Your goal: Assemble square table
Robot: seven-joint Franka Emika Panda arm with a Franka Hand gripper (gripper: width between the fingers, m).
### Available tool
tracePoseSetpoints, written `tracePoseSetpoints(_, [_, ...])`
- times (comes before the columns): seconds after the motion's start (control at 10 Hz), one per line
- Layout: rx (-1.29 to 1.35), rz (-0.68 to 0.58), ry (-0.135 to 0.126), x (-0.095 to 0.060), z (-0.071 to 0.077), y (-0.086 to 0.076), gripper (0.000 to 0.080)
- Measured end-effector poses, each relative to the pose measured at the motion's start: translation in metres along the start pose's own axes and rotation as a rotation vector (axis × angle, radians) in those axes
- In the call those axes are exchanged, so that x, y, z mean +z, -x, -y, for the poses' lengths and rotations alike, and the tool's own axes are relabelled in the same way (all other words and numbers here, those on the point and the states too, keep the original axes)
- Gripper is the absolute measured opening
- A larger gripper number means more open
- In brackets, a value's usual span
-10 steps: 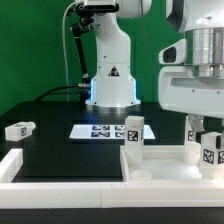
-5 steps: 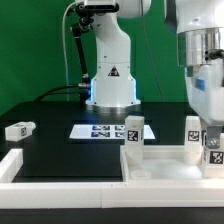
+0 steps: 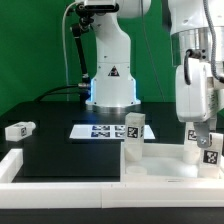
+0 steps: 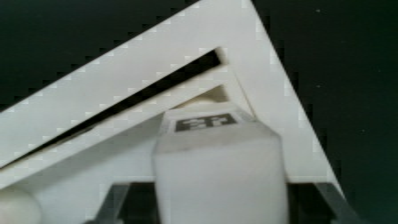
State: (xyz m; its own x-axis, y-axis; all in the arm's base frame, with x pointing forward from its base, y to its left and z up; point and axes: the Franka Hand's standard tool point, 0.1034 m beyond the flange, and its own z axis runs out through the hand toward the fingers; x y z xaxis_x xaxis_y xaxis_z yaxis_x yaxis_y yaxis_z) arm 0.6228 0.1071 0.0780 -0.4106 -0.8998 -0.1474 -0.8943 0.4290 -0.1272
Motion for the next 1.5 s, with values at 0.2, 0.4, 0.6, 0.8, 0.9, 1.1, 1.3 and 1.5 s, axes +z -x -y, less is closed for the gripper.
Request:
tracePoseSetpoints(0.2, [-0.098, -0.008, 0.004, 0.003, -0.006, 0.005, 0.0477])
tracePoseSetpoints(0.4, [-0.183, -0.009, 0.005, 0.003, -0.007, 0.007, 0.0590])
tracePoseSetpoints(0.6, [-0.188, -0.009, 0.005, 0.003, -0.008, 0.007, 0.0647])
tracePoseSetpoints(0.8, [-0.310, 0.008, -0.011, -0.015, 0.004, -0.010, 0.0647])
tracePoseSetpoints(0.9, [-0.358, 0.016, -0.034, -0.036, 0.021, -0.028, 0.0649])
tracePoseSetpoints(1.1, [-0.371, 0.028, -0.081, -0.065, 0.049, -0.046, 0.0649])
tracePoseSetpoints(1.3, [-0.375, 0.026, -0.078, -0.063, 0.047, -0.045, 0.0649])
tracePoseSetpoints(1.5, [-0.376, 0.026, -0.077, -0.062, 0.047, -0.045, 0.0649])
